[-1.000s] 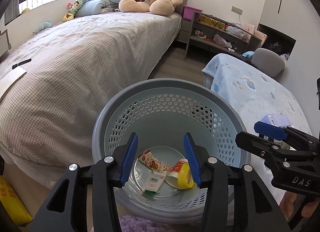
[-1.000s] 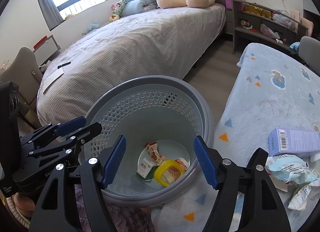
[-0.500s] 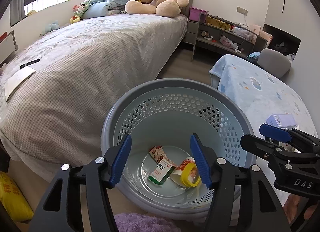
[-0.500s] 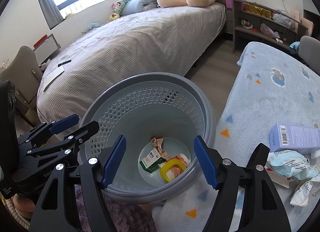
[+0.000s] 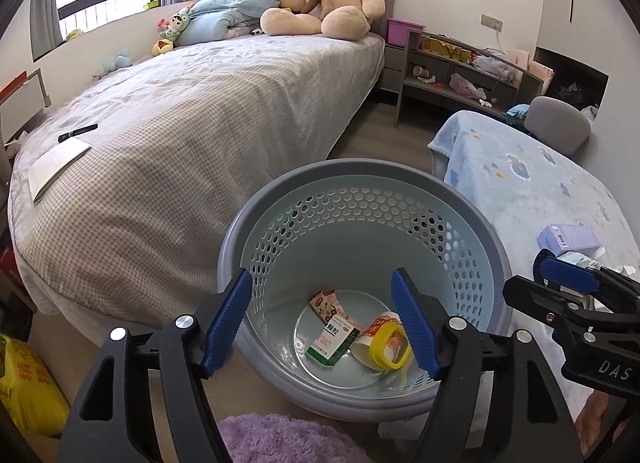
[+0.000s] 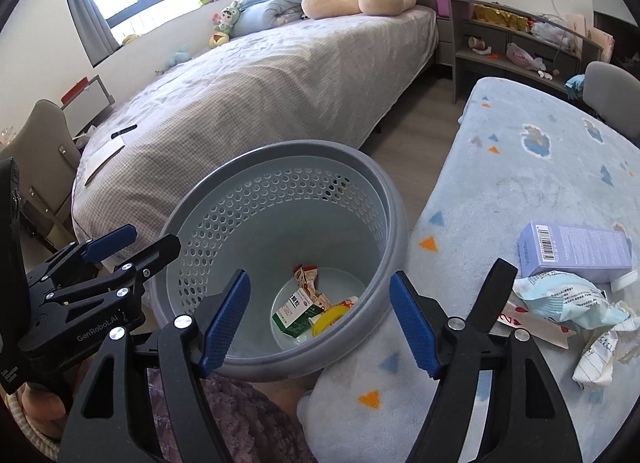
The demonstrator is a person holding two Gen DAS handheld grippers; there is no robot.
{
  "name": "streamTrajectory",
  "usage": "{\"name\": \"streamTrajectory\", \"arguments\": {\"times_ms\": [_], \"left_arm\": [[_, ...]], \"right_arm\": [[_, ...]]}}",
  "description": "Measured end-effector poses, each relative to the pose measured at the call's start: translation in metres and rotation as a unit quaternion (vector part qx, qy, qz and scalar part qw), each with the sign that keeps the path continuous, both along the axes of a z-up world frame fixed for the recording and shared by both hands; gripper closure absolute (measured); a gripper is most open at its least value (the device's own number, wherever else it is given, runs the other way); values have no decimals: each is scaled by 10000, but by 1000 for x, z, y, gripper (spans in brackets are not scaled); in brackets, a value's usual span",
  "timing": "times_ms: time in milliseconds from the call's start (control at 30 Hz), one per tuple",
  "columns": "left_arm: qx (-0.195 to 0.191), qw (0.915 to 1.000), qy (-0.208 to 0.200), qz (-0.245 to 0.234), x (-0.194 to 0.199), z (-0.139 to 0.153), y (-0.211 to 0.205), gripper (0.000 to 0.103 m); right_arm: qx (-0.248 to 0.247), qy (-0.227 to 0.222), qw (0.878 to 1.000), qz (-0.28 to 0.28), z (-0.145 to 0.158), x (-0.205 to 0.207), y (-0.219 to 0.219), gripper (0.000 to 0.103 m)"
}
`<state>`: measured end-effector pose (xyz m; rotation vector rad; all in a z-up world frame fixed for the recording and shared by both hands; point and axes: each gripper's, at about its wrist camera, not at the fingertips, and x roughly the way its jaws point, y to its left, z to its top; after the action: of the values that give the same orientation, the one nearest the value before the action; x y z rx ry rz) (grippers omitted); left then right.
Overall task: Collect trash
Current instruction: 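Move both tools back over the bed toward the remaining trash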
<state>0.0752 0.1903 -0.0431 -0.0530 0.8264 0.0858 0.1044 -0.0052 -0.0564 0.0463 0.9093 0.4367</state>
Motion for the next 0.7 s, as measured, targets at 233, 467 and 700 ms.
{"name": "streamTrajectory", "arguments": {"times_ms": [233,467,700], "left_arm": [[92,9999,-17,76,-9,4,-15,32],[26,10000,-11,-51,-19,6,-38,32],[-54,9996,-13,-279,-31,5,-71,29]], "right_arm": [[37,11,9995,-299,1,-18,-26,30],[9,-35,9977,-683,3,-40,-62,28],[-45,-19,9931,-1169,2,-65,-106,28]]}}
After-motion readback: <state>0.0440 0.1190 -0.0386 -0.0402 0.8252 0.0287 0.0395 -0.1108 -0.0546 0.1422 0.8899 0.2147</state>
